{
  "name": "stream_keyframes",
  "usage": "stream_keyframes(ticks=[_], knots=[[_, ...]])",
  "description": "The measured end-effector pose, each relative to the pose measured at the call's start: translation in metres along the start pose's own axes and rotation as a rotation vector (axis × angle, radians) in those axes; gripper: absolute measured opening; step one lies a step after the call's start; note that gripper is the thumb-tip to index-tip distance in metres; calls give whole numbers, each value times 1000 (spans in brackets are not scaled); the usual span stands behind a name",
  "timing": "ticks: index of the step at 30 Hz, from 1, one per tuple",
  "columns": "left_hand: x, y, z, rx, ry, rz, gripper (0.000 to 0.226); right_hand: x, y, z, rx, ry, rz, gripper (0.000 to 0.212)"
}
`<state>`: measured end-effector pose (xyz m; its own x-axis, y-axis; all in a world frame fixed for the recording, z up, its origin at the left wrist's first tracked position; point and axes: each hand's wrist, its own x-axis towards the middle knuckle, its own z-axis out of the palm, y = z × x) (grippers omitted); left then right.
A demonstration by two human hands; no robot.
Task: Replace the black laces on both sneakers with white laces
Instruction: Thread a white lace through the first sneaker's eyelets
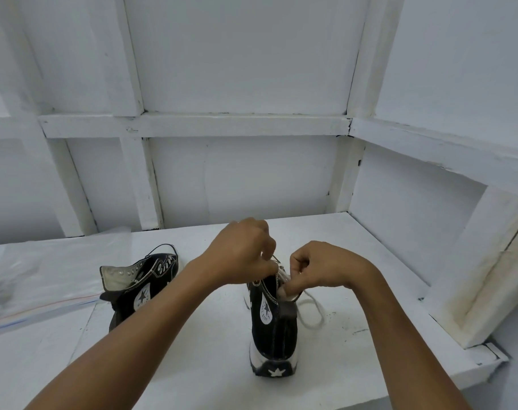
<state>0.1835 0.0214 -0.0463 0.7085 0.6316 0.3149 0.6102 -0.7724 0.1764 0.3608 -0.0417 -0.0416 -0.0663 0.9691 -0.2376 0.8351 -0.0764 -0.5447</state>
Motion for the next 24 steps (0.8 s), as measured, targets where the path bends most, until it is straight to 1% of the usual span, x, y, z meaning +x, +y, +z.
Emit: stream_keyframes(ticks=[2, 6, 8, 10, 13, 15, 17, 19, 22, 24], knots=[[-1, 3, 5, -33, 18, -40, 18, 1, -7, 4, -85, 40, 0, 35], [-1, 2, 1, -41, -48, -63, 12, 2, -16, 12, -257, 124, -42, 15], [-3, 0, -4, -36, -98, -32, 7, 3, -14, 14, -271, 155, -72, 8], [-5, 0, -7, -14, -134, -11, 5, 4, -11, 14, -221, 196, -84, 5], [-7, 2, -9, 15, -189, -24, 7, 4, -10, 13, -84, 270, -110, 12], [-8, 4, -10, 13, -224, -35, 9, 4, -10, 13, -1, 332, -135, 13], [-6, 4, -9, 13, -207, -52, 14, 4, -8, 15, 49, 381, -149, 14], [-5, 5, -9, 25, -170, -77, 16, 4, -5, 16, 94, 388, -147, 16], [-4, 7, -7, 35, -141, -93, 12, 4, 1, 13, 126, 340, -136, 23], [-5, 9, -6, 64, -135, -85, 12, 3, 4, 10, 138, 324, -135, 23]])
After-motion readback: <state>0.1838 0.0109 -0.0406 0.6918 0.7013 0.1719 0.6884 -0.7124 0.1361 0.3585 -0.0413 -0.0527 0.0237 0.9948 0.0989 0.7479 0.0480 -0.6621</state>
